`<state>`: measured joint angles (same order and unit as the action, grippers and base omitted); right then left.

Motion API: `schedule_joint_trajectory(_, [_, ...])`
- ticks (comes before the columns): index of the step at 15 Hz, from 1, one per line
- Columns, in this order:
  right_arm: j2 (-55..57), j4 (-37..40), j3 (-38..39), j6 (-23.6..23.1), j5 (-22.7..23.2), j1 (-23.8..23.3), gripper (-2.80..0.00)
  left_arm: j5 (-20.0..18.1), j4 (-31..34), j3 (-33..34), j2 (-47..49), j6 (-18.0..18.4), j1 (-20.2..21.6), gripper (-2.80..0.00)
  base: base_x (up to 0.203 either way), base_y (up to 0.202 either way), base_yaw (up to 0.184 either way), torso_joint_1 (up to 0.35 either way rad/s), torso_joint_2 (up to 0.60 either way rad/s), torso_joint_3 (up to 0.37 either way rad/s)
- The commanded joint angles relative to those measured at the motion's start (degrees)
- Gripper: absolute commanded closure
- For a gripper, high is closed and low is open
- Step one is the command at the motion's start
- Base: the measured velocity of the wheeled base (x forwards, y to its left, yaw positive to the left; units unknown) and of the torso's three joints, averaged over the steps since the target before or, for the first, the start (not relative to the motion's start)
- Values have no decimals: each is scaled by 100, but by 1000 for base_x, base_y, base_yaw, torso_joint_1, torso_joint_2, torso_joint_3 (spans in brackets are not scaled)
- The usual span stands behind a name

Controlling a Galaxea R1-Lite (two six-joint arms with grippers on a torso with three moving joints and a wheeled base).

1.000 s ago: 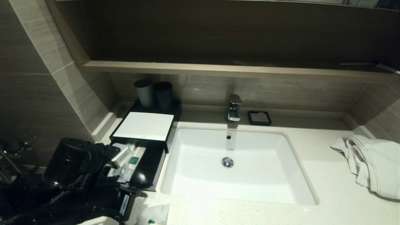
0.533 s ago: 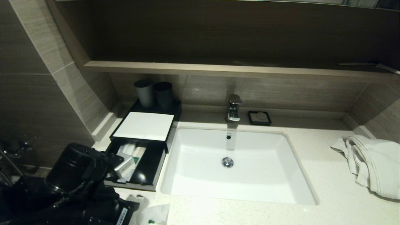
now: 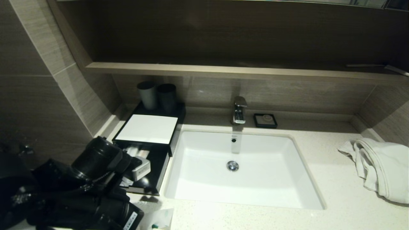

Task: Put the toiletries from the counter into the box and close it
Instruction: Pick up the bathroom toiletry

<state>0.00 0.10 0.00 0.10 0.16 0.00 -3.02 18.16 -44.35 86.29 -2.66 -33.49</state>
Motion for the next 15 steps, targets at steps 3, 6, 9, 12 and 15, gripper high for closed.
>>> schedule_joint_trajectory(3, [0,-1,0,-1,2,0,0,-11,888,-1123,635,416,-44,0,0,0,0,0,0,0])
schedule_joint_trajectory(6, [0,-1,0,-1,2,0,0,-15,2127,-2312,1368,642,-148,0,0,0,0,0,0,0])
schedule_joint_trajectory(9, [0,-1,0,-1,2,0,0,-19,3491,-3224,1955,1020,-295,0,0,0,0,0,0,0])
schedule_joint_trajectory(12, [0,-1,0,-1,2,0,0,12,4107,-3480,2267,1422,-524,0,0,0,0,0,0,0])
schedule_joint_trajectory(15, [0,-1,0,-1,2,0,0,60,4348,-3663,2684,1478,-785,0,0,0,0,0,0,0])
